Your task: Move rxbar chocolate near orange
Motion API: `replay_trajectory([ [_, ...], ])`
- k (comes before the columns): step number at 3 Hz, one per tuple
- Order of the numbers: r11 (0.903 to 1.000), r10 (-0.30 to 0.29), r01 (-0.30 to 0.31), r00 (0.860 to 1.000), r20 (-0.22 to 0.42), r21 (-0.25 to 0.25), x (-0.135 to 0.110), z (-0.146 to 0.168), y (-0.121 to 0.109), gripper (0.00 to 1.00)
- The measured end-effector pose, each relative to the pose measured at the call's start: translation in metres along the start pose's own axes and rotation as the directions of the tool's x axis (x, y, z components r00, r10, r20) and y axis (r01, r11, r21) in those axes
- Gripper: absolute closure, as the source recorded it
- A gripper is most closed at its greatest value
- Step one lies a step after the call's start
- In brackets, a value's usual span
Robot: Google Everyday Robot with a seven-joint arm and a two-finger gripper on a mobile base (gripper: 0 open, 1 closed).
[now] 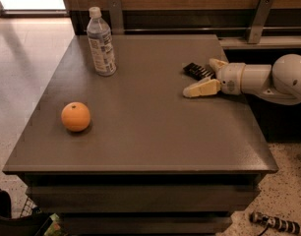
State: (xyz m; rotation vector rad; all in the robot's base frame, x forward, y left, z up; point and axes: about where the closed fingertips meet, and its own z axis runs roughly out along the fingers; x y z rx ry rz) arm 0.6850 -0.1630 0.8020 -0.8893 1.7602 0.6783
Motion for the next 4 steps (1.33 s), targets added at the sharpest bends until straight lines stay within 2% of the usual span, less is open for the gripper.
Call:
replay_trajectory([
  [1, 1.0000, 0.003, -0.003, 1.000, 0.001, 0.000, -0.0015, -0.0005, 0.0003, 0.16],
  [3, 1.0000, 0.003, -0.003, 1.000, 0.001, 0.000, -0.0096, -0.0032, 0.0007, 0.77],
  [4, 1.0000, 0.003, -0.003, 1.000, 0.001, 0.000, -0.0109, -0.0036, 0.0008, 1.00],
])
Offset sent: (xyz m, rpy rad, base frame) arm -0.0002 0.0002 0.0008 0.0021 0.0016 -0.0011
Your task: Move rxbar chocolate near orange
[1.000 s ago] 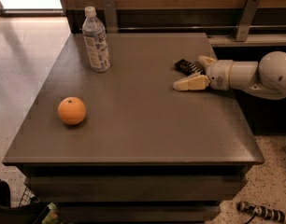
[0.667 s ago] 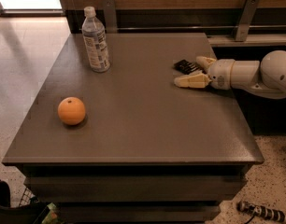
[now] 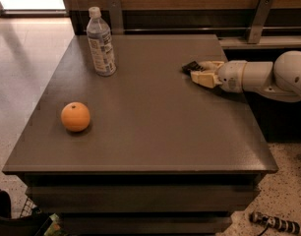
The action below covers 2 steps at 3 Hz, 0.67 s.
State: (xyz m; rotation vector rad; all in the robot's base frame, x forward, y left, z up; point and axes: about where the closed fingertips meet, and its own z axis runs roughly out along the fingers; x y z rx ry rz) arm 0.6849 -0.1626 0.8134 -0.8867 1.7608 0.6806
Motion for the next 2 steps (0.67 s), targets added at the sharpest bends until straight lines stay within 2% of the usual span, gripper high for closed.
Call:
replay_trajectory([
  [2, 1.0000, 0.000, 0.000, 1.000, 0.000, 0.000, -0.0005, 0.0000, 0.0001, 1.00],
])
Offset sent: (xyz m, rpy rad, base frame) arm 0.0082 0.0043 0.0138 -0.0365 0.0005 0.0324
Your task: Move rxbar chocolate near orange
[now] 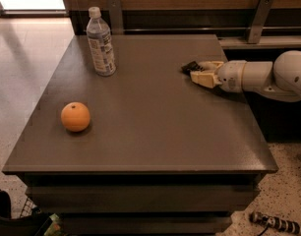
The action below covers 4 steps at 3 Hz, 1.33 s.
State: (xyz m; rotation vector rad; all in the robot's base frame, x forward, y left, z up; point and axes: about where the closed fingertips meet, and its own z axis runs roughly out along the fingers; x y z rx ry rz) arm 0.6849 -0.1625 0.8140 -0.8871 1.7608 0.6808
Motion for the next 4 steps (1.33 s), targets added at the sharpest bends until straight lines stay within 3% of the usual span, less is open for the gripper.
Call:
replay_trajectory([
  [1, 1.0000, 0.000, 0.000, 1.000, 0.000, 0.000, 0.000, 0.000, 0.000, 1.00],
  [3, 0.9952, -0.098, 0.097, 0.984, -0.147, -0.010, -0.091, -0.022, 0.038, 1.00],
  [4, 0.9902, -0.139, 0.136, 0.976, -0.166, -0.033, -0.128, -0.036, 0.074, 1.00],
])
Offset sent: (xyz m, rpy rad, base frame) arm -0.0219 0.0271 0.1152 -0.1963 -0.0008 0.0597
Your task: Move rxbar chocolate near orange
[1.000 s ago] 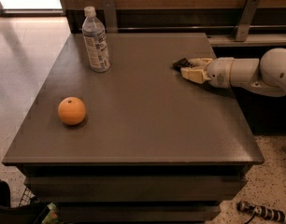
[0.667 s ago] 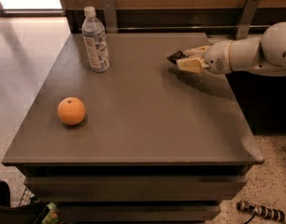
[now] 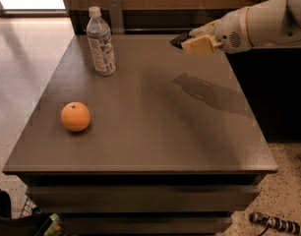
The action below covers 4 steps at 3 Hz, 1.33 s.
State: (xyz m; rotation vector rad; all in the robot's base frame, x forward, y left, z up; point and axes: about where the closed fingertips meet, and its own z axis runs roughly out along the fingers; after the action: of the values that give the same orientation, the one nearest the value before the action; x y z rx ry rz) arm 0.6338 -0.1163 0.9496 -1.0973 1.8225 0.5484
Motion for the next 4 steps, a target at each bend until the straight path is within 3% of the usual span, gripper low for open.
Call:
replay_trajectory([
  [2, 0.9970, -0.031, 0.034, 0.998, 0.053, -0.070, -0.019, -0.007, 0.076, 1.00],
  [3, 0.9759, -0.062, 0.083, 0.992, 0.107, -0.202, -0.010, 0.017, 0.162, 1.00],
  [4, 0.9503, -0.056, 0.092, 0.990, 0.127, -0.297, 0.011, 0.053, 0.222, 1.00],
])
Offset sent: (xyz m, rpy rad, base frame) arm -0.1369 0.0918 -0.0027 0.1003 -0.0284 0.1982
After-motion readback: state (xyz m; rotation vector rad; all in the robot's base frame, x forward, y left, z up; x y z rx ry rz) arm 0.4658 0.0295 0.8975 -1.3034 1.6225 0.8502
